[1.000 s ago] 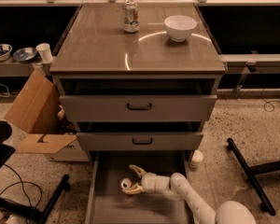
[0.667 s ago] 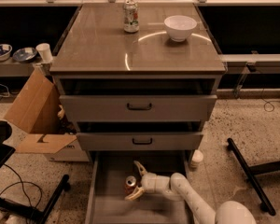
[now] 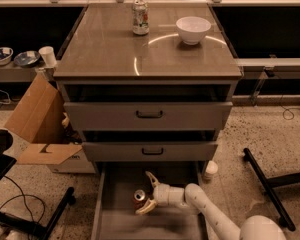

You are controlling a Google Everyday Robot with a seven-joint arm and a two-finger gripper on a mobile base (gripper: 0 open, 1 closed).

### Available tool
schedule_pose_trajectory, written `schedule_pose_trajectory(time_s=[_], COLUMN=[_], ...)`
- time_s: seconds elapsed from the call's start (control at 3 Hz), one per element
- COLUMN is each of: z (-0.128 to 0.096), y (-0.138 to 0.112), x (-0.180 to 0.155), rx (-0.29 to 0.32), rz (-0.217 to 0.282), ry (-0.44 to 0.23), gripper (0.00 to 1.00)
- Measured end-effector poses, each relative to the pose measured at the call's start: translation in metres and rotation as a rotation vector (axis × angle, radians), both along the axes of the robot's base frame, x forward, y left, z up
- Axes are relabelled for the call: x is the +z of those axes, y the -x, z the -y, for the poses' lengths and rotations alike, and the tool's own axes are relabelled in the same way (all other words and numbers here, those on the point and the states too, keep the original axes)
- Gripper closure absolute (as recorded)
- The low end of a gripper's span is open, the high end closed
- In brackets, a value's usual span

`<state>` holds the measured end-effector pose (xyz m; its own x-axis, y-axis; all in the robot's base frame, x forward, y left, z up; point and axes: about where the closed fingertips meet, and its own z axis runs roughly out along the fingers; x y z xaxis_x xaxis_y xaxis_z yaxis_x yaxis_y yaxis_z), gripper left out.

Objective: Place coke can into bottom drawer

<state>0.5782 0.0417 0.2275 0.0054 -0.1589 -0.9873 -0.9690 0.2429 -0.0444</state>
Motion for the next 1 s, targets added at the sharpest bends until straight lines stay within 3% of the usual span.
schedule_pose_trajectory(time_s=[0.33,0.67,1.0], z=[0.034,0.054,0.071], y=[0.023,0.046,0.064], x=[0.043,0.076,0.109], rx=[0.084,0.173,0.223], rz=[-0.024,-0.069,-0.118], ry=[0.139,0.255,0.379], gripper=[0.00,0.00,0.00])
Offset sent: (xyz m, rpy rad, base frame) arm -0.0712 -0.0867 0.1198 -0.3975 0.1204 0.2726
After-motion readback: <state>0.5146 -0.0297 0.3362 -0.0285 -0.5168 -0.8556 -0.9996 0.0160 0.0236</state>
